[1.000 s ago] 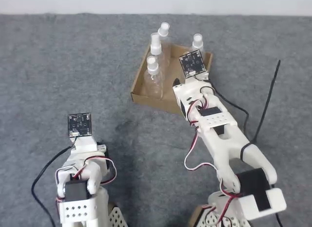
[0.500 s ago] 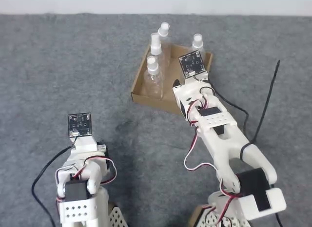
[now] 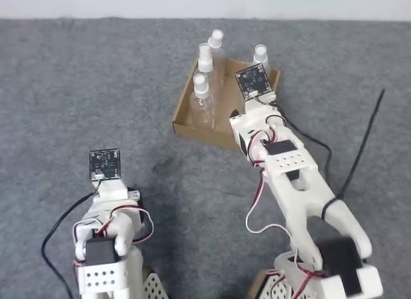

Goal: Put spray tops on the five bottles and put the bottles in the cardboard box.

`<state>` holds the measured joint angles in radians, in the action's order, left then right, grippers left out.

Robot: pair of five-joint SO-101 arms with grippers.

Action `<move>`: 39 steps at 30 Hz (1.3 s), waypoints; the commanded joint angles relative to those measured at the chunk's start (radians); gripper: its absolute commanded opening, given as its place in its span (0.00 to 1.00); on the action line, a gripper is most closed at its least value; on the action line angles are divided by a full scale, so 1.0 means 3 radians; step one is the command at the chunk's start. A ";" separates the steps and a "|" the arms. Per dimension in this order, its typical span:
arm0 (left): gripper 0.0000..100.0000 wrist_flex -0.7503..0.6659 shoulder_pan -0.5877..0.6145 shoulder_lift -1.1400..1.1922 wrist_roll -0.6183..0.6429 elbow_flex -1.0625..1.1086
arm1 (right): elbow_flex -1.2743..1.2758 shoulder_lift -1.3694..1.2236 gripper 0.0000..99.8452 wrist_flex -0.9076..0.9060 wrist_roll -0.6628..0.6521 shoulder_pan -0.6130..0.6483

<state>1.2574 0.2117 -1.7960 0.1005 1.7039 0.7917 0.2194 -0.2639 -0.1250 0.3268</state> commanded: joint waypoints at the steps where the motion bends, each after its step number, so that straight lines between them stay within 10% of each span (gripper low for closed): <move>1: 0.01 0.0020 0.0000 -0.0077 -0.0020 -0.0064 | -0.0051 0.0315 0.26 -0.0141 0.0036 -0.0028; 39: 0.01 0.0020 0.0000 -0.0077 -0.0020 -0.0064 | -0.0046 0.0555 0.16 -0.0519 0.0036 -0.0136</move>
<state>1.2574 0.2117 -1.7960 0.1005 1.7039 0.7917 0.3161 -0.4158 -0.1250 0.2992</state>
